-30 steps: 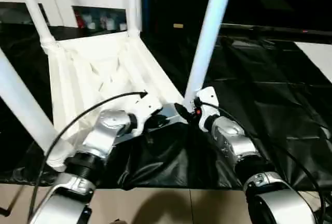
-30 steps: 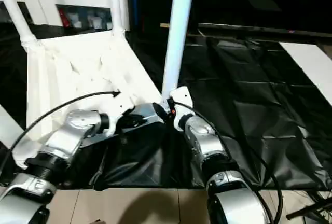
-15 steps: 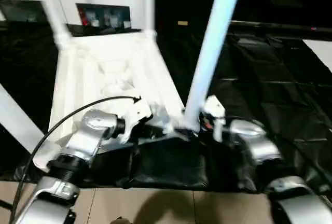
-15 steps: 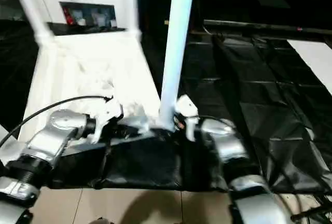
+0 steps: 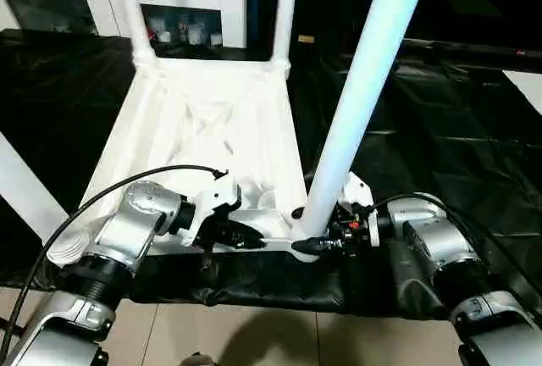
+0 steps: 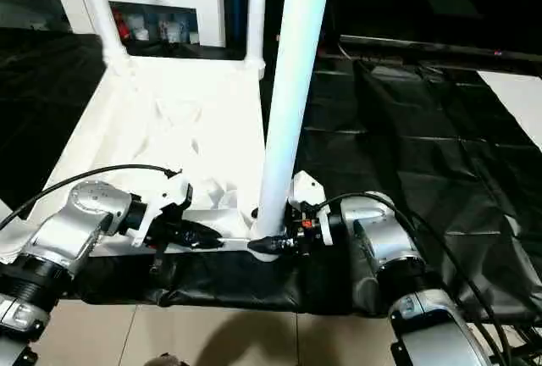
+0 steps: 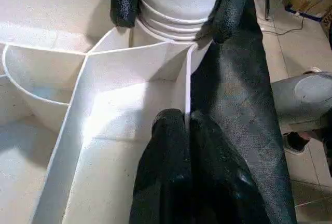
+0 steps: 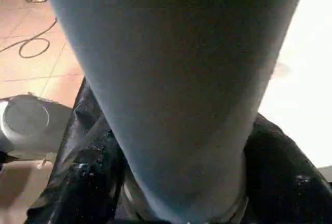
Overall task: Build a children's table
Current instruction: Rotate leg to tighten
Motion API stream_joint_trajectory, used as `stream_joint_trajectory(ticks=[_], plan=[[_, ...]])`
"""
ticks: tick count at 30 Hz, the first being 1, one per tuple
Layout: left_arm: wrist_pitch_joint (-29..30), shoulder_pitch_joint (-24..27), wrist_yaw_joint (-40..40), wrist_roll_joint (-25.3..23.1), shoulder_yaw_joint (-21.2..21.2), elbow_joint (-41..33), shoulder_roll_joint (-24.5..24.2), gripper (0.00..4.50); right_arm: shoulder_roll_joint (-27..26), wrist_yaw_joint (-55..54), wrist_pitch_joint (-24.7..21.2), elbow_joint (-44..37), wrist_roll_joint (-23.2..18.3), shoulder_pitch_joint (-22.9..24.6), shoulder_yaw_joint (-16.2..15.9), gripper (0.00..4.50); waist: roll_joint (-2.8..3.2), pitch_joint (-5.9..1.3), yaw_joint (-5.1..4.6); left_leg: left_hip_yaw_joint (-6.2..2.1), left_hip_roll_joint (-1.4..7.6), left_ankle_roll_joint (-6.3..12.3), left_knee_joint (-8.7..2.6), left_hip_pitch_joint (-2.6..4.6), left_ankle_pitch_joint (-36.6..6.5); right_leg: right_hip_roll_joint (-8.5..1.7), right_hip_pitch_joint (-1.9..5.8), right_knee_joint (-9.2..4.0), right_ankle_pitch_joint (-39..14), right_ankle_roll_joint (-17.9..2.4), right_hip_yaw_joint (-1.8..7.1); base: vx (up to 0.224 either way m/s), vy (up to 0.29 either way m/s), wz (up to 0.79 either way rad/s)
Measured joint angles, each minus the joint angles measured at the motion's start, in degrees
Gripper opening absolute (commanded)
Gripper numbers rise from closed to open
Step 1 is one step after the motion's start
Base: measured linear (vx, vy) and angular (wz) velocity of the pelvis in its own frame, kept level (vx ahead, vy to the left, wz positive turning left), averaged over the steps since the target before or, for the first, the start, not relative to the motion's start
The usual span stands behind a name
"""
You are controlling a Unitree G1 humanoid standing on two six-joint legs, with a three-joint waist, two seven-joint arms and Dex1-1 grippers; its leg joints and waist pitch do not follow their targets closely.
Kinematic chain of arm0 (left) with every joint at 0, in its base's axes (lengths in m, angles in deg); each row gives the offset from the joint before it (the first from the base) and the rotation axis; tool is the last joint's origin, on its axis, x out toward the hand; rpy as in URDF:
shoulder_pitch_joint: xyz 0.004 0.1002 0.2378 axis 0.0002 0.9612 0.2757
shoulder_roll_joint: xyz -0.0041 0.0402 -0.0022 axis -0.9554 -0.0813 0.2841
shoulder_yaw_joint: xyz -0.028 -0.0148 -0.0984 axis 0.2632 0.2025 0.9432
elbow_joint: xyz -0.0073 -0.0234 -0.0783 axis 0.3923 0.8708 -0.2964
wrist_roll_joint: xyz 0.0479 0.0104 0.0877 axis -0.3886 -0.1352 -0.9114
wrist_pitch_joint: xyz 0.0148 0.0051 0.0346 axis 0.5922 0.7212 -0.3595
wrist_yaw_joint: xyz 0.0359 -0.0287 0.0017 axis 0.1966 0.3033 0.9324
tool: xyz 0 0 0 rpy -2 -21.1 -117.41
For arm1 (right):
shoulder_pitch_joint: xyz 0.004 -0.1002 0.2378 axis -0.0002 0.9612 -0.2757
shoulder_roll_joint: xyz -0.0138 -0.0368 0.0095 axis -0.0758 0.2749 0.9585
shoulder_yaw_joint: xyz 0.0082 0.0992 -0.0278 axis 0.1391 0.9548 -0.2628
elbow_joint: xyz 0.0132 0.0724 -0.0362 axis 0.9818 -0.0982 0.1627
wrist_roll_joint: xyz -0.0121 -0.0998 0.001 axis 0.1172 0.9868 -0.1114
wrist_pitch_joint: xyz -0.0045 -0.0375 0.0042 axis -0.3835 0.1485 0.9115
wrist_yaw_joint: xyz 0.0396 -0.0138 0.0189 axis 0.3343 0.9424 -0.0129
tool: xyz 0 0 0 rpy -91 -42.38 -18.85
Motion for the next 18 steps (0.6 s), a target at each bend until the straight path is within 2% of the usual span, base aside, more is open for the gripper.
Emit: stream_joint_trajectory(ticks=[5,8,9,12,13,15,18], plan=[[-0.72,0.10,4.36,-0.78,0.34,0.47,1.11,0.00,-0.78,-5.50,0.26,0.34,0.35,0.79,1.34,2.70,-0.06,-0.05,0.03,0.00,0.00,-0.01,0.08,0.26,0.03,0.00,0.17,0.04,-0.08,0.17,0.03,0.000,0.000,0.00],[-0.98,0.08,9.98,-2.20,1.77,1.61,2.74,0.00,-3.60,-15.24,1.00,2.88,1.45,0.30,3.21,2.69,-0.15,-0.08,-0.72,-0.01,-0.04,-0.02,0.10,0.87,0.03,-0.01,0.48,-0.02,-0.11,0.27,0.06,0.000,0.000,0.00],[-0.97,0.07,11.36,-2.59,2.00,1.70,3.23,0.00,-4.24,-17.77,1.34,3.41,1.74,0.17,3.56,2.69,-0.16,-0.08,-1.00,-0.03,-0.05,-0.02,0.11,0.85,0.03,-0.01,0.50,-0.05,-0.12,0.29,0.06,0.000,0.000,0.00],[-0.12,-1.51,21.14,-4.94,3.44,4.27,7.22,0.00,-10.13,-36.36,0.83,9.48,2.76,-3.10,7.44,2.69,-0.18,-0.06,-2.44,-0.27,-0.17,-0.03,0.14,0.88,0.03,-0.01,0.46,-0.26,-0.13,0.31,-0.01,0.000,0.000,0.00],[0.46,-2.04,24.55,-5.82,3.62,4.63,8.94,0.00,-11.83,-42.85,0.10,10.67,2.79,-4.03,8.73,2.69,-0.09,-0.03,-2.79,-0.64,-0.27,-0.03,0.14,0.82,0.03,-0.01,0.44,-0.57,-0.13,0.31,-0.20,0.000,0.000,0.00],[1.05,-2.33,27.91,-6.02,3.56,5.03,10.80,0.00,-13.29,-48.42,-0.54,11.80,2.78,-4.93,9.90,2.69,0.05,-0.10,-3.02,-0.91,-0.30,-0.03,-0.03,0.82,0.03,-0.01,0.50,-1.13,-0.13,0.30,-0.54,0.000,0.000,0.00],[1.07,-2.40,30.37,-6.53,3.68,5.20,12.09,0.00,-14.57,-52.57,0.09,12.08,2.90,-5.04,10.69,2.69,0.06,-0.12,-3.13,-0.89,-0.31,-0.02,0.00,0.84,0.03,-0.02,0.50,-1.16,-0.12,0.28,-0.48,0.000,0.000,0.00]])
